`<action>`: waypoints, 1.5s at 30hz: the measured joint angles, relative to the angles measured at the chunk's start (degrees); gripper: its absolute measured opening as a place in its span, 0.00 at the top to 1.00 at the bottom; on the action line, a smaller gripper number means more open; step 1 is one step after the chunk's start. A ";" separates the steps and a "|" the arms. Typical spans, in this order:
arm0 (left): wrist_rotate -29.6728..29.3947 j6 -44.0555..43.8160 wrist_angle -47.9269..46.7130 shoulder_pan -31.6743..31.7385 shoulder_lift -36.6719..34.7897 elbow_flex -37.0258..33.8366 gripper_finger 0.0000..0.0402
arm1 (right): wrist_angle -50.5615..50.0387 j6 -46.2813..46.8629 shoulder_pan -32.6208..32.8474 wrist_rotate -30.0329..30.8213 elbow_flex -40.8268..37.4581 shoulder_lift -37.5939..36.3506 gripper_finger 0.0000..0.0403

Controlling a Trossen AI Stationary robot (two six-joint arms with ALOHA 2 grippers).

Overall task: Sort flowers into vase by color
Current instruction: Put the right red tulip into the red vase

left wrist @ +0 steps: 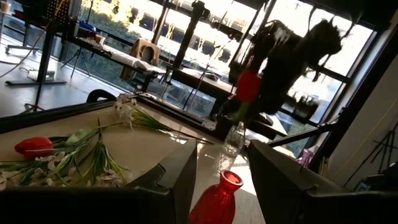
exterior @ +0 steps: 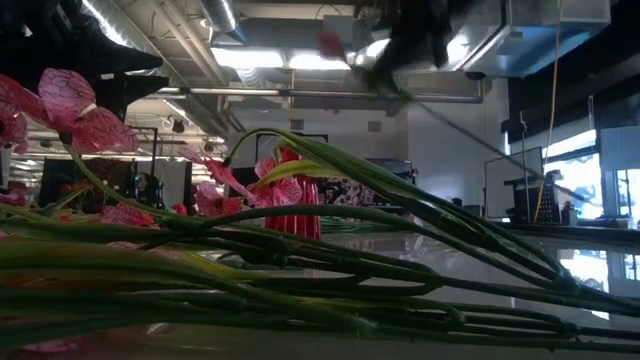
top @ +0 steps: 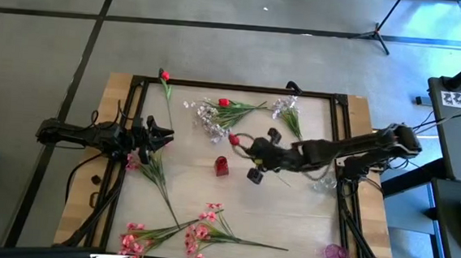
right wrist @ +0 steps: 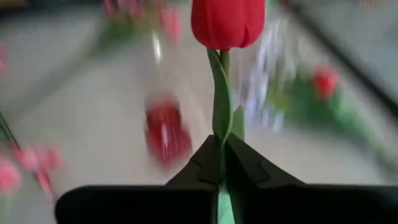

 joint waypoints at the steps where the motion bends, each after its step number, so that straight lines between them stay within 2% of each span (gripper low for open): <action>1: -0.02 0.00 0.00 -0.02 -0.01 0.00 0.65 | 3.19 -2.25 0.52 0.80 0.00 -0.77 0.96; 5: -0.01 0.00 0.02 -0.01 -0.01 0.00 0.65 | 20.94 -11.84 2.51 0.97 -0.96 -2.00 0.99; 11: -0.01 0.00 -0.01 -0.01 -0.01 0.00 0.65 | 48.38 -22.71 5.02 -3.24 -3.88 -1.51 0.98; 18: -0.02 0.00 0.00 0.00 0.01 0.00 0.65 | 78.12 -27.23 5.48 -6.21 -11.53 1.17 0.99; 22: -0.02 0.00 0.00 0.00 0.01 0.00 0.65 | 90.17 -28.67 5.41 -5.69 -14.10 4.57 0.99; 27: -0.02 0.00 0.00 -0.01 0.00 0.00 0.65 | 92.23 -30.62 5.19 -2.75 -13.69 8.13 0.99; 32: -0.02 0.00 0.02 -0.01 0.00 0.00 0.65 | 92.65 -32.23 2.63 0.63 -13.56 8.28 0.99; 45: -0.02 0.00 0.01 0.00 0.00 0.00 0.65 | 85.93 -30.22 0.50 1.39 -13.58 8.27 0.99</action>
